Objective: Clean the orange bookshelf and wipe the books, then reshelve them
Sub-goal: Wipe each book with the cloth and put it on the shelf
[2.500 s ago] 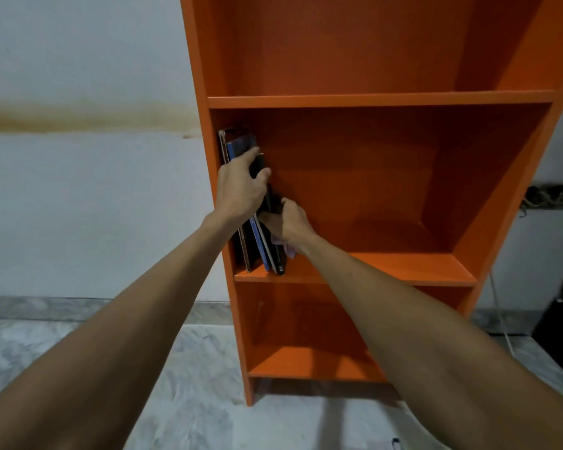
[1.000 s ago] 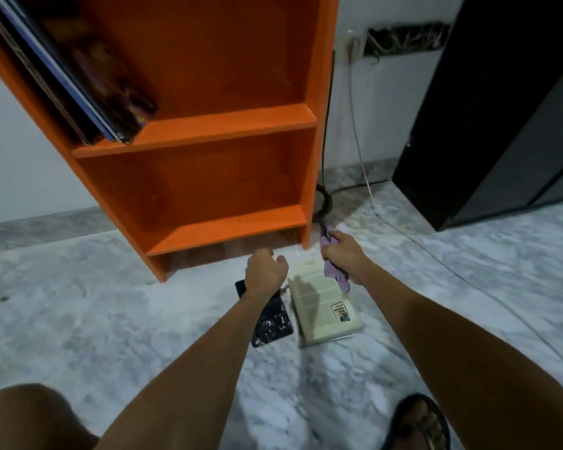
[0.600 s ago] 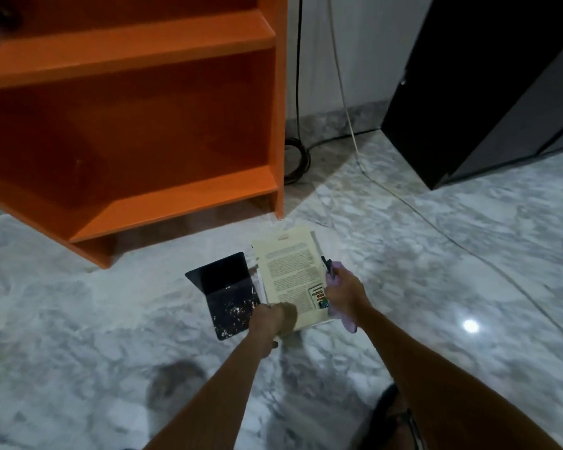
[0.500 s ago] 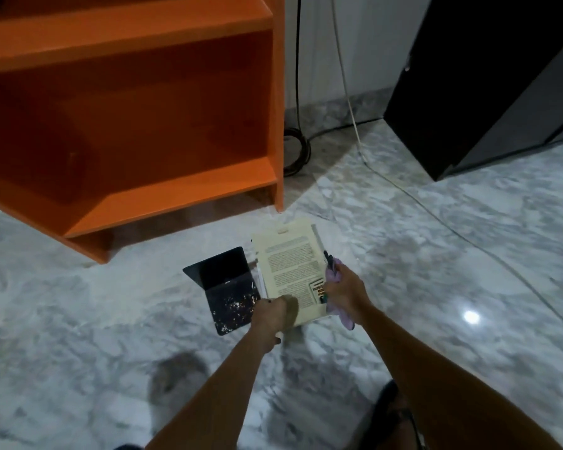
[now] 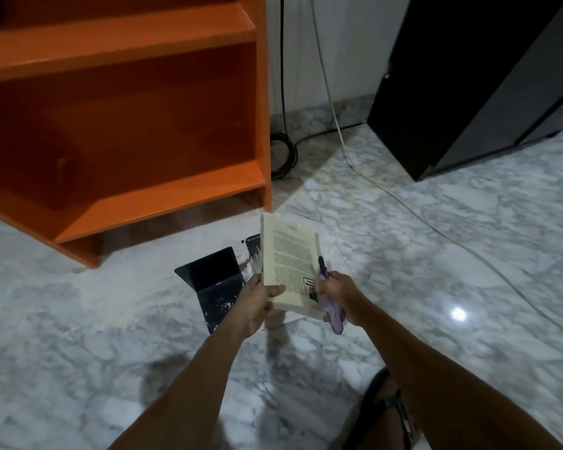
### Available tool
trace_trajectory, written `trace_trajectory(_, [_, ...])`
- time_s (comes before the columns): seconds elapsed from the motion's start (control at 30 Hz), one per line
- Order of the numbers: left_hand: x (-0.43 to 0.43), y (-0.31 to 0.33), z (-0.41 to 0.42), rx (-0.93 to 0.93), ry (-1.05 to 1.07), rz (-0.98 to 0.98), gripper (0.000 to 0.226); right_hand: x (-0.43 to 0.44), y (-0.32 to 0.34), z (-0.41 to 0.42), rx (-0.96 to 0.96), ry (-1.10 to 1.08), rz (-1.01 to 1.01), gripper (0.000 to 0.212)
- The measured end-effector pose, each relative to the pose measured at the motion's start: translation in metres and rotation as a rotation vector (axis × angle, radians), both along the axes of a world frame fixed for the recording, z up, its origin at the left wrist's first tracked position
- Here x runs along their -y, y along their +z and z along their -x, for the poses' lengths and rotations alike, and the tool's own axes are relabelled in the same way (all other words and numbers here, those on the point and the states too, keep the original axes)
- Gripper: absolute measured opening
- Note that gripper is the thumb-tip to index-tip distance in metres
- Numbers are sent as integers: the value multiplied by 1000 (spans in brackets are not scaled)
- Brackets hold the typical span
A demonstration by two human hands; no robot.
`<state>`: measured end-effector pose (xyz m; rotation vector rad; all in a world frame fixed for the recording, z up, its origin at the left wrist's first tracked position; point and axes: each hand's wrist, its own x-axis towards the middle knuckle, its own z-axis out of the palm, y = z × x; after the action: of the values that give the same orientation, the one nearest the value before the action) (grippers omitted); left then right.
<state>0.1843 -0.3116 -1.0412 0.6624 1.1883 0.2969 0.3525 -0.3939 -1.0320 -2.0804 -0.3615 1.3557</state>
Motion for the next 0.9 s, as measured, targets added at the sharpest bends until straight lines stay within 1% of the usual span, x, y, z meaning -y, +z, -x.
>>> trace_trajectory(0.03, [-1,7,0,23,-9,1,41,0,3,0,5,8,21,16])
trace_trajectory(0.07, [-2,15,1,41,-21,-4,40,0,11,-1,49,48,38,11])
trace_trajectory(0.13, [-3,33,4,71,-51,-28,41,-4,31,-5,245,137,36,13])
trace_trajectory(0.17, [-3,42,7,83,-56,-45,41,-7,44,-6,342,136,1,14])
trace_trajectory(0.27, [-1,73,17,127,-26,-101,35,-10,92,-3,527,122,-217,17])
trace_trajectory(0.33, [-1,97,26,173,-2,-144,31,-10,123,5,626,147,-438,17])
trace_trajectory(0.4, [-4,119,37,210,26,-185,30,-8,148,19,756,206,-645,25])
trace_trajectory(0.47, [-8,139,48,214,37,-234,31,-7,167,34,914,231,-744,43])
trace_trajectory(0.53, [-10,157,59,205,36,-284,31,-11,184,50,1036,164,-814,57])
trace_trajectory(0.6, [-10,171,70,218,47,-314,31,-17,205,68,1058,94,-883,64])
trace_trajectory(0.63, [-10,177,75,234,53,-319,31,-21,214,77,1032,114,-913,65])
trace_trajectory(0.67, [-11,182,79,248,54,-328,32,-24,219,87,994,193,-941,65])
trace_trajectory(0.73, [-11,192,86,290,47,-355,31,-27,217,107,929,489,-967,62])
trace_trajectory(0.77, [-10,198,89,311,45,-377,27,-28,211,116,932,652,-976,58])
trace_trajectory(0.8, [-9,203,93,331,41,-404,23,-30,204,123,943,765,-1002,53])
trace_trajectory(0.83, [-7,207,97,352,30,-422,24,-33,200,126,938,809,-1048,50])
trace_trajectory(0.9, [-7,215,108,378,-35,-454,23,-43,201,126,894,763,-1151,45])
